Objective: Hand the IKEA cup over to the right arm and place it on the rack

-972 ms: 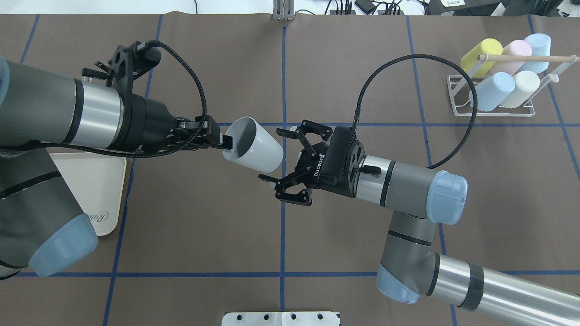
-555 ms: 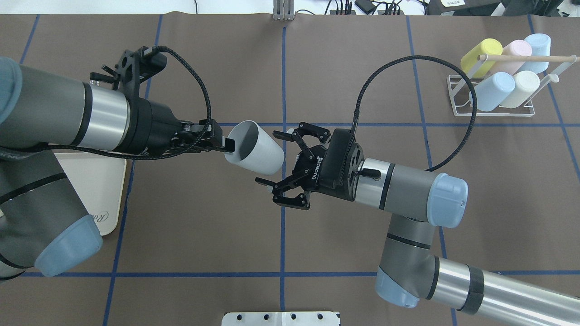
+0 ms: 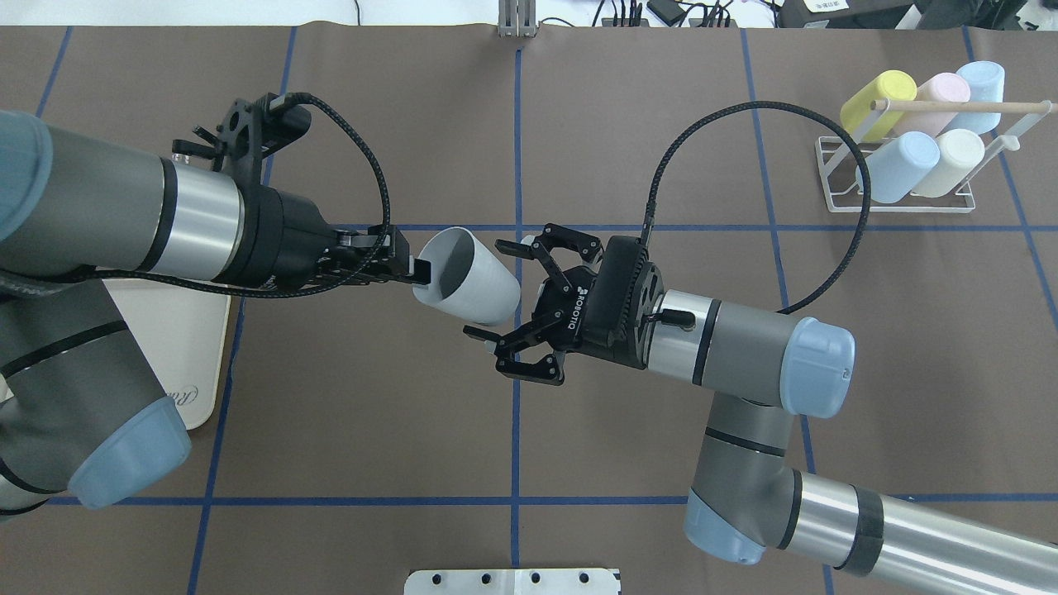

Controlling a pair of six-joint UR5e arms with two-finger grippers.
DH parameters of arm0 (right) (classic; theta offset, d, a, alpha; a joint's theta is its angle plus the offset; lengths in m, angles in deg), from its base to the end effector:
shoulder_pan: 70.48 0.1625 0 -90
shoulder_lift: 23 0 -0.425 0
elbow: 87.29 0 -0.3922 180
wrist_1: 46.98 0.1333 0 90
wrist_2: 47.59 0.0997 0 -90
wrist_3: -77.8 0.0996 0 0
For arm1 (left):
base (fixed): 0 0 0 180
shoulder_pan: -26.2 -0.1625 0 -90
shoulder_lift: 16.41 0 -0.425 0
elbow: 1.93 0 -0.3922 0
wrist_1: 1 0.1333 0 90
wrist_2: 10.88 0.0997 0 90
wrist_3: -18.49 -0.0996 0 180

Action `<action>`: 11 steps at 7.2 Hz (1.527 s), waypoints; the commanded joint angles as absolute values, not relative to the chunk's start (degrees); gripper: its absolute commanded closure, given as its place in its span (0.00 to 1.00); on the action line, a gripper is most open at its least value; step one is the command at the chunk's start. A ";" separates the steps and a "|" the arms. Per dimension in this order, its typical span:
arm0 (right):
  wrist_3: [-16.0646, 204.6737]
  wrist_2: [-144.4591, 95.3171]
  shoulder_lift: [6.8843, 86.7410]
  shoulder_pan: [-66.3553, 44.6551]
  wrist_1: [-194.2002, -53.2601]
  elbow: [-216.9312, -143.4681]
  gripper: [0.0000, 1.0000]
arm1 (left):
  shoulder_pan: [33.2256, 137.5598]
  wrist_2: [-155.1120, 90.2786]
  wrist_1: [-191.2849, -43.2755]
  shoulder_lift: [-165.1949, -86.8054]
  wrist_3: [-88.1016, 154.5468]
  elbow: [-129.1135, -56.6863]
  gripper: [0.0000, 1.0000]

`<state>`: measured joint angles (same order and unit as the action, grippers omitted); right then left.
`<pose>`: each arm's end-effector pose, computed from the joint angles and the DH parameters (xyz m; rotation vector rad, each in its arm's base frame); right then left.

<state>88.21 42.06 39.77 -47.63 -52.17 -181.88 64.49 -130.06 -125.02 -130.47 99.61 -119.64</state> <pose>-0.4752 -0.3455 0.1998 1.6328 -1.3068 -0.6078 0.3478 -0.3825 0.1494 0.2080 1.4923 -0.0311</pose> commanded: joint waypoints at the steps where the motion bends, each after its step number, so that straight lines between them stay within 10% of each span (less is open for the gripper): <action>1: 88.17 42.06 39.93 -47.72 -52.26 -181.95 0.34 | 64.43 -130.15 -125.01 -130.49 99.62 -119.62 1.00; 2: 88.00 42.06 39.93 -47.80 -52.26 -181.95 0.47 | 64.43 -130.15 -125.10 -130.49 99.53 -119.35 1.00; 3: 86.69 42.06 40.02 -48.07 -52.26 -181.95 0.54 | 64.43 -130.24 -125.10 -130.57 99.35 -119.09 0.72; 4: 85.38 41.97 40.46 -48.24 -52.26 -181.95 0.64 | 64.43 -130.15 -125.10 -130.66 99.26 -119.09 0.13; 5: 84.93 41.97 40.72 -48.33 -52.26 -181.95 0.69 | 64.95 -129.72 -125.10 -131.10 99.26 -119.09 0.00; 11: 76.80 42.32 45.29 -38.34 -72.74 -185.44 0.97 | 78.01 -130.33 -114.38 -115.44 69.84 -123.81 0.00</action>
<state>81.35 42.24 44.34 -41.56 -63.70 -183.46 73.98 -130.28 -116.16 -122.05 80.43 -121.66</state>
